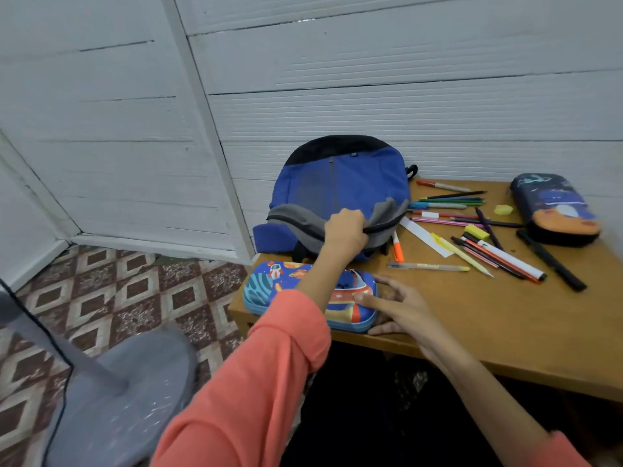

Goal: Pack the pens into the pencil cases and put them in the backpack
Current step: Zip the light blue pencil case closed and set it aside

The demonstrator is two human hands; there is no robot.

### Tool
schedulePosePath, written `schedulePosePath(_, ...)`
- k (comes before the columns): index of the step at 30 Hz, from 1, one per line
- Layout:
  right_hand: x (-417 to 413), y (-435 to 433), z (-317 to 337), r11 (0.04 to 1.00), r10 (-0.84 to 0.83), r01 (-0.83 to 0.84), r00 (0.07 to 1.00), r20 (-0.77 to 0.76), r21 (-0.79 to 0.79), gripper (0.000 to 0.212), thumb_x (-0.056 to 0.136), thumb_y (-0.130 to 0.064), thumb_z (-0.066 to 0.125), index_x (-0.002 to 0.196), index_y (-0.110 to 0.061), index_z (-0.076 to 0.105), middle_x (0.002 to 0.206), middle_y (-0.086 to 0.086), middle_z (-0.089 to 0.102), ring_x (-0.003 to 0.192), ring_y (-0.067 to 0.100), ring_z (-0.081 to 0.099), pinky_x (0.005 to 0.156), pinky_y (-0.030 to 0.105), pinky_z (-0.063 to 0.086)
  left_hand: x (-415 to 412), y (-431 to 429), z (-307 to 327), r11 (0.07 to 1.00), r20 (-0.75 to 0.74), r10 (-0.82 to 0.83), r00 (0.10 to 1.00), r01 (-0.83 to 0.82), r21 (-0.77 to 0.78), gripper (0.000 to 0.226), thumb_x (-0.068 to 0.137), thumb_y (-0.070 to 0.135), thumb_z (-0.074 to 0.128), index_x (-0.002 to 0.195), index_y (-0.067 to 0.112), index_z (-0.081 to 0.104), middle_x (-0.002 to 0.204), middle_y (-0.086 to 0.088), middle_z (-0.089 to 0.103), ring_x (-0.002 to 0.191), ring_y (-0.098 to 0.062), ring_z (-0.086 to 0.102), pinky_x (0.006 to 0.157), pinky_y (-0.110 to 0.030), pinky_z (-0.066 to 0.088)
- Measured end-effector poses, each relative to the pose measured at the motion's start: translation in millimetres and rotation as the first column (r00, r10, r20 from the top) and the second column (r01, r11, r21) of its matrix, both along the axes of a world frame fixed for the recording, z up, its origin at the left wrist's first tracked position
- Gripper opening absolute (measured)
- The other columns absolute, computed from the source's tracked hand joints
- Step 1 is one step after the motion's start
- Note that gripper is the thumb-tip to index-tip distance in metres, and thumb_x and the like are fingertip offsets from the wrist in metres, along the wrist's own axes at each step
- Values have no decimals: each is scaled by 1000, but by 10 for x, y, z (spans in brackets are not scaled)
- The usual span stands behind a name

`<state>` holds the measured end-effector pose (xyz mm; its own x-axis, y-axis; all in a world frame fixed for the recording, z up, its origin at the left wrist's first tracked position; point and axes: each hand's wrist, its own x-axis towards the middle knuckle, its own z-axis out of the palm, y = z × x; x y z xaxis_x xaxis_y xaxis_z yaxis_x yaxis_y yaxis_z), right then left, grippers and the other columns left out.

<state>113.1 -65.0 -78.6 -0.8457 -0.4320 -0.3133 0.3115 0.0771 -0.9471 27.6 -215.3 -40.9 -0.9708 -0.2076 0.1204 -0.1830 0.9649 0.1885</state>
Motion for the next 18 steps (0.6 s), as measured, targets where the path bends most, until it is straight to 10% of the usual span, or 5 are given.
schedulePosePath(7,20,27,-42,999,9,-9,1000,3,-33,71,74,-26,81,137,-19,50,95,9,74,65,16,66,66,35,61,192,-366,-142,911,-57,-150,987,160,380,27,87,36,70,101,12,74,102,-3,72,97,-18,64,84,-31,50)
schedulePosePath(18,36,27,-26,1000,-1,1,1000,-20,1,76,73,-28,82,140,-17,48,97,6,72,64,15,67,61,32,61,1185,-1466,-310,518,-271,343,900,59,853,30,88,4,66,118,3,65,110,-8,64,98,-8,60,72,-11,50)
